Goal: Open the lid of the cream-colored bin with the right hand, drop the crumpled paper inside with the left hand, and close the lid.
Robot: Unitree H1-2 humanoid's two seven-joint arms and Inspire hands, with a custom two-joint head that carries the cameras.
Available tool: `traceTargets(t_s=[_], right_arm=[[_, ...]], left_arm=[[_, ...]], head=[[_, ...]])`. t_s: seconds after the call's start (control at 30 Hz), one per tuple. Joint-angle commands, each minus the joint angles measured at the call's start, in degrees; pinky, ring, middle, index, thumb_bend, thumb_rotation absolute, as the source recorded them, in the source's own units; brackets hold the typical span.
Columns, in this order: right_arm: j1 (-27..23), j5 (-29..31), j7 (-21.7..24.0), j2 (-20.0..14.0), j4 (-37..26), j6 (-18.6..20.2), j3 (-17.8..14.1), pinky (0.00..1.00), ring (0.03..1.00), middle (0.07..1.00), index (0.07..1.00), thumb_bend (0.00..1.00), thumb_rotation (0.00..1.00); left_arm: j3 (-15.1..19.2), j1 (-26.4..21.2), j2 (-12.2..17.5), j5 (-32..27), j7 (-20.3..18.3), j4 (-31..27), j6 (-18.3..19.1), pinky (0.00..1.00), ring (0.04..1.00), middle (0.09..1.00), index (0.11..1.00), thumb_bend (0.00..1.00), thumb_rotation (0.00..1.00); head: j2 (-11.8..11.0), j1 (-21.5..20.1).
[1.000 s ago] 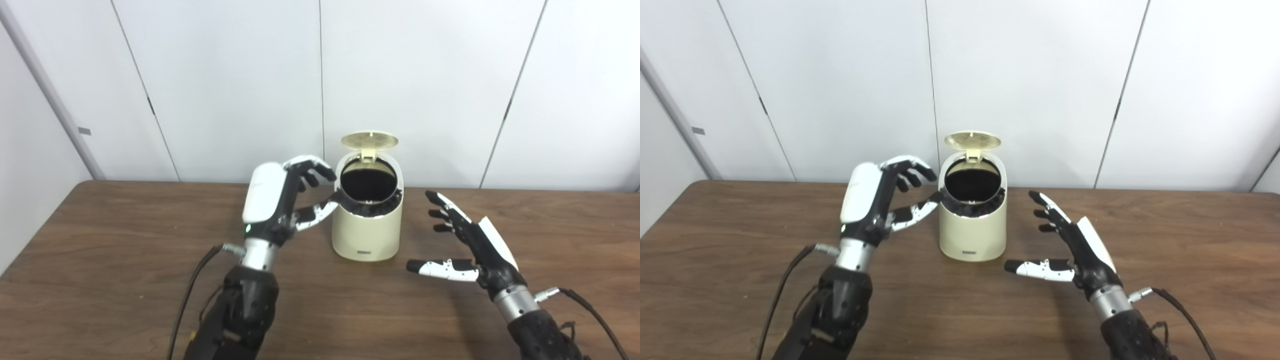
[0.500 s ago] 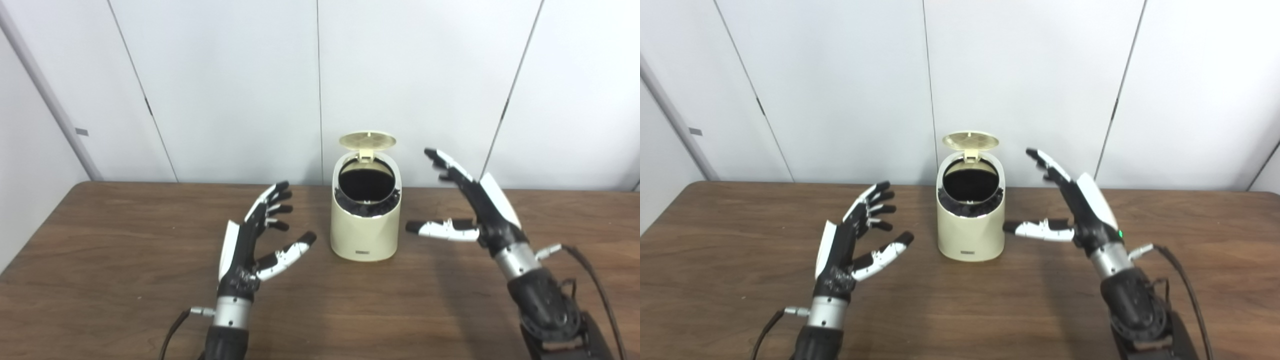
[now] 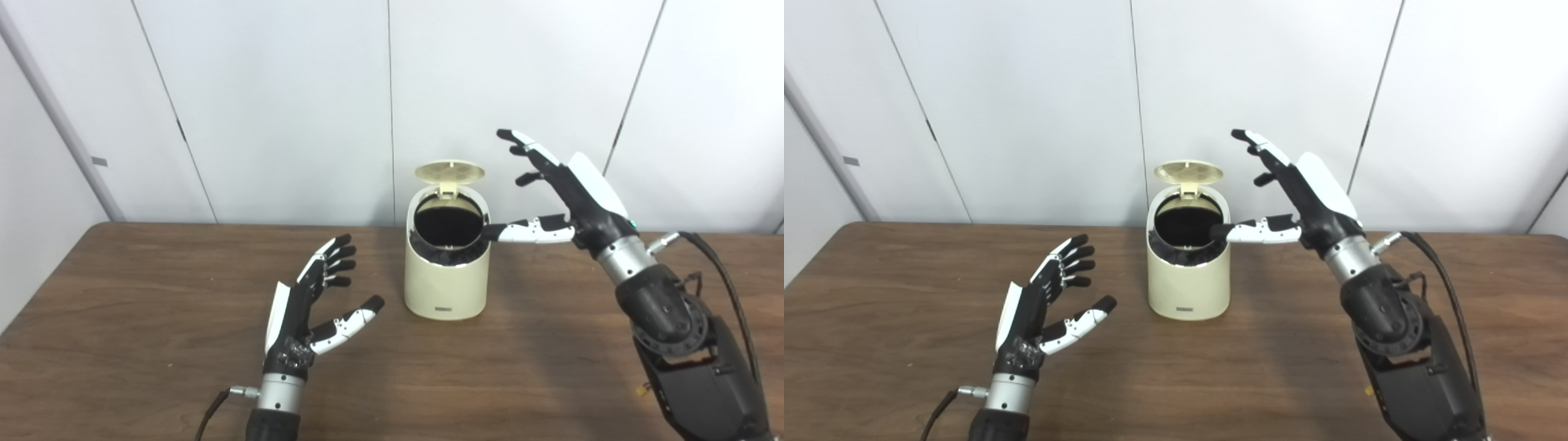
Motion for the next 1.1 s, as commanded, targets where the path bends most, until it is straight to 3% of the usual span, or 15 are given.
traceTargets(t_s=[0.0,0.1,0.3,0.5,0.73,0.87,1.07], right_arm=[[-3.77,-1.01,0.05,-0.8,-2.65,0.12,0.14,0.75,0.955,0.952,0.938,0.84,0.5],[-4.7,-3.14,0.44,-1.24,-2.66,0.49,1.09,0.76,0.955,0.946,0.931,0.85,0.53],[-6.17,-5.26,1.84,-1.42,-2.56,2.23,2.36,0.68,0.959,0.94,0.895,0.84,0.52],[-7.07,-8.38,3.54,-2.4,-2.74,3.59,3.83,0.72,0.976,0.936,0.895,0.84,0.57],[-8.53,-13.08,3.77,-5.29,-0.95,-0.14,6.8,0.97,1.0,0.893,0.884,0.82,0.61],[-9.55,-17.43,1.92,-6.85,0.43,-3.78,8.71,1.0,1.0,0.832,0.846,0.83,0.6],[-9.75,-18.95,1.05,-6.88,1.02,-5.71,8.68,1.0,1.0,0.796,0.815,0.84,0.63]], left_arm=[[0.4,-1.24,-0.16,-0.16,0.01,-0.39,-2.22,0.7,0.768,0.816,0.868,0.7,0.25],[0.62,-1.38,-0.3,-0.12,-0.08,-0.39,-2.08,0.69,0.765,0.812,0.864,0.7,0.26],[0.75,-1.7,-0.55,0.01,-0.2,-0.1,-1.88,0.69,0.757,0.806,0.857,0.7,0.24],[0.65,-1.74,-0.66,0.21,-0.49,-0.22,-1.7,0.68,0.758,0.804,0.856,0.69,0.23],[0.71,-1.58,-0.83,0.46,-0.45,-0.44,-1.24,0.66,0.749,0.796,0.847,0.7,0.22],[0.71,-1.41,-0.87,0.39,-0.55,-0.54,-1.14,0.65,0.749,0.802,0.846,0.7,0.22],[0.61,-1.18,-1.11,0.25,-0.75,-0.89,-0.76,0.65,0.751,0.805,0.842,0.7,0.23]], head=[[0.06,0.04],[0.06,0.04],[-0.12,0.1],[-0.14,0.19],[0.02,0.42],[0.16,0.51],[0.29,0.55]])
